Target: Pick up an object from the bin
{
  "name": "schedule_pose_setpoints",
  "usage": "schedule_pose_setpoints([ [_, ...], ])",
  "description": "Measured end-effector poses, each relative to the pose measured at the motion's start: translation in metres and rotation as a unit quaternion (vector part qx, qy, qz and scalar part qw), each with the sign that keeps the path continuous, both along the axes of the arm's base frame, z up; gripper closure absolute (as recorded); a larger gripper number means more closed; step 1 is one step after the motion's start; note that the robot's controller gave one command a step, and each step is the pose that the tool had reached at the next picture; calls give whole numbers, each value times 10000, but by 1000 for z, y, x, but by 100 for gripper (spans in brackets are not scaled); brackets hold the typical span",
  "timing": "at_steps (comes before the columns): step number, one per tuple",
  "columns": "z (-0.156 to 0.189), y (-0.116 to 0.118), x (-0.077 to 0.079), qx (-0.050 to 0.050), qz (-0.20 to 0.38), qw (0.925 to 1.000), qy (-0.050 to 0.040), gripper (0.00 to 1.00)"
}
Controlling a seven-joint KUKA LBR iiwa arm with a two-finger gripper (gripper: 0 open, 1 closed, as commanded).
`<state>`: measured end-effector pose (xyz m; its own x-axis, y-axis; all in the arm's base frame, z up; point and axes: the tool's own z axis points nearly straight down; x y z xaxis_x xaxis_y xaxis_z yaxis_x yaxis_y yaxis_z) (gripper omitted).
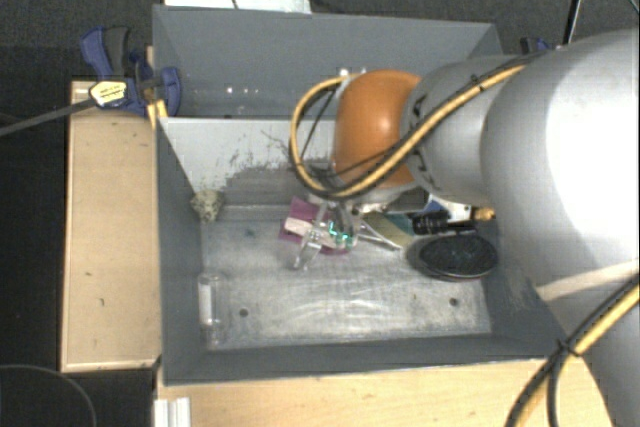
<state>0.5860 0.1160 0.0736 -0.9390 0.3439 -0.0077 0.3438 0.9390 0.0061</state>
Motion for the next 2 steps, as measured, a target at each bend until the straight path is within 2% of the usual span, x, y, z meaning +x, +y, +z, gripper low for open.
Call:
schedule_pose_setpoints([
  [1, 3, -1, 3, 1, -11, 10000, -57, 100],
  [2, 136, -25, -37, -11, 90, 10000, 13, 100],
])
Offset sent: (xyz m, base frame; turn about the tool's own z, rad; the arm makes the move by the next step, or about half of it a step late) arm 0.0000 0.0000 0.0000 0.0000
